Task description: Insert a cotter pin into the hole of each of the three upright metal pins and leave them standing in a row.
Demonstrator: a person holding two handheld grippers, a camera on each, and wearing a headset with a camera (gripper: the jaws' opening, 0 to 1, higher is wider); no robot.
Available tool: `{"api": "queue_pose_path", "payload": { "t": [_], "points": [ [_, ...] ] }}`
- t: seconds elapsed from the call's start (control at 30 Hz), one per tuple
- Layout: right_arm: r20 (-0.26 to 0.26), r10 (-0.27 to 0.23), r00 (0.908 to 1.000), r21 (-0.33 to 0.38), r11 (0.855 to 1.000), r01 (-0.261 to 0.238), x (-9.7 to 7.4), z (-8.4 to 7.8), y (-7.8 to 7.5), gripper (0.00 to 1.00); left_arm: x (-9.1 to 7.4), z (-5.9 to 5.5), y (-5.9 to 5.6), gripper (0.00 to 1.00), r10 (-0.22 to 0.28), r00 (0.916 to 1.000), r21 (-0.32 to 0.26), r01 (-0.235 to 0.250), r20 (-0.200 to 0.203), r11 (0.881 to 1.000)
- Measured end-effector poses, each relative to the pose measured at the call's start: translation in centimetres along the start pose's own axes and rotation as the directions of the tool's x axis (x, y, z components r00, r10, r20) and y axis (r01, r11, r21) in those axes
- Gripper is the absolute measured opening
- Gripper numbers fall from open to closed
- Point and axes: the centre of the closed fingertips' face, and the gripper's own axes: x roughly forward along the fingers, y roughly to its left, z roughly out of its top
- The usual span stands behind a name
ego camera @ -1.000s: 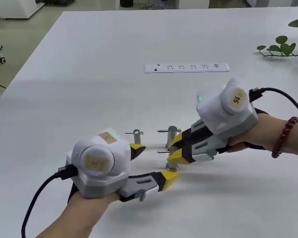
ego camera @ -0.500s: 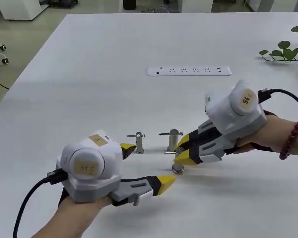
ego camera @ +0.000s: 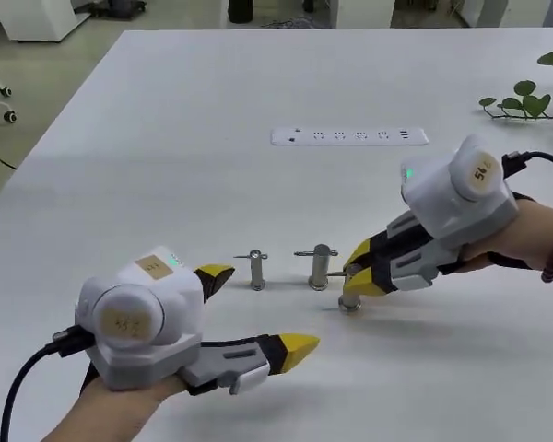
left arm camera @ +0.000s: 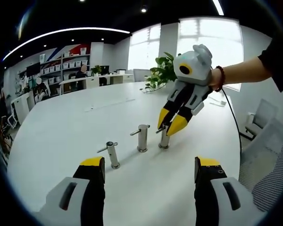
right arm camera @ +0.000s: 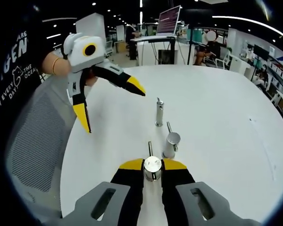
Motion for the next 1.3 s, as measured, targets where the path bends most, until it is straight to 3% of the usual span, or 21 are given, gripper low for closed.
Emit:
{"api": "queue_pose_path", "payload": {
  "t": [0.63, 0.97, 1.3],
  "points": [
    [-0.03, -0.05, 0.9983, 0.023, 0.998, 0.05, -1.4, -2.3, -2.8, 0.08, -0.9, 0.3, 1.4, 0.77, 0.024, 0.9996, 0.006, -0.024, 0.017, 1.0],
    [-0.047, -0.05, 0.9977, 0.003, 0.999, 0.05, -1.6, -3.1, -3.7, 0.08, -0.9, 0.0, 1.3, 0.75, 0.012, 0.9999, 0.005, -0.012, 0.002, 1.0],
    [-0.037, -0.021, 0.9991, -0.009, 1.0, 0.02, -1.8, -3.5, -3.9, 0.08, -0.9, 0.1, 1.5, 0.75, 0.013, 0.9999, 0.0, -0.013, 0.006, 1.0]
  ]
}}
